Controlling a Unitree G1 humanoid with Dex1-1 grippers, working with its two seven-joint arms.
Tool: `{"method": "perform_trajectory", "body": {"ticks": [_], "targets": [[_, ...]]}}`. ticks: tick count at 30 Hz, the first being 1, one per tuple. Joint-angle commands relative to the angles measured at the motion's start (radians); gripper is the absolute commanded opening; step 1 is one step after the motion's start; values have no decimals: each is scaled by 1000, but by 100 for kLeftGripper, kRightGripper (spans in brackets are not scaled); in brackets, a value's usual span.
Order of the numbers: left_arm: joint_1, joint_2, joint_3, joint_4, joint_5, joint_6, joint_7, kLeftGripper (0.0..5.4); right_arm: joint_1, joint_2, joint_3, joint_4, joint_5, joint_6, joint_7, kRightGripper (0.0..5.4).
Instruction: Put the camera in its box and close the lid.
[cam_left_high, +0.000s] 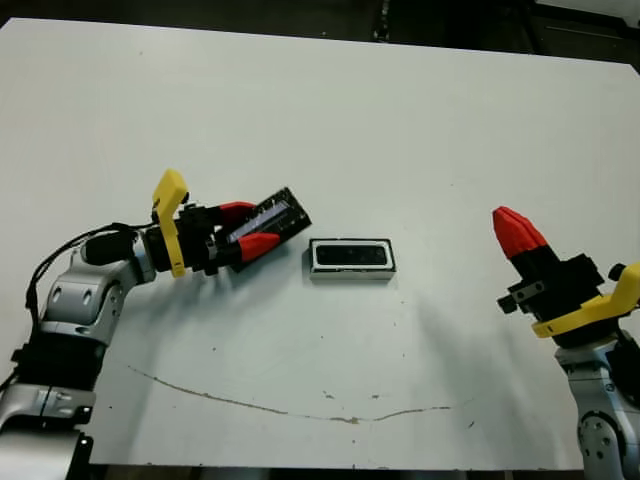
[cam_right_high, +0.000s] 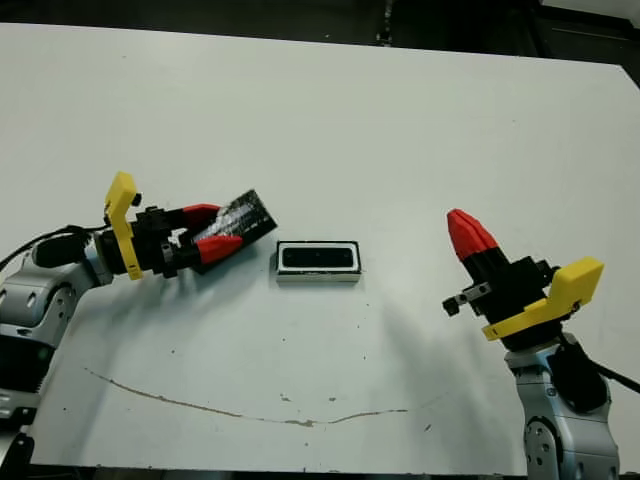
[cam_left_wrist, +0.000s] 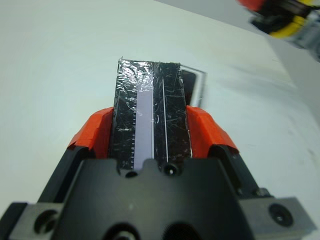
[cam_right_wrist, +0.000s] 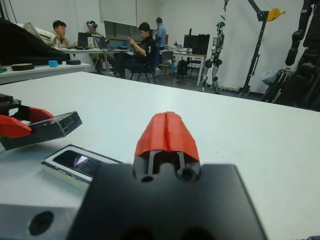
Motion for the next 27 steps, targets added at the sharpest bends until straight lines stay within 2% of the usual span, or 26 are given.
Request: {"method": "perform_trajectory", "body": {"ticks": [1,7,13,23,27], "targets": [[-71,-1,-51,69,37,-26,-67,314,16,-17,1,-5,-10,10,-11,0],[-163,-45,-102,182,90,-117,-132,314,17,-14,6,-5,-5,6,-10,0],[-212,-72,-123,238,109,-83,-146,314,19,-16,8,-5,-1,12,-8,0],[-184,-132,-161,210,182,-147,-79,314,24,-22,10,-11,-5,14,-6,0],[-182,-144,-174,224,190,-160,-86,314,25,-23,8,-17,1,24,-12,0]]}}
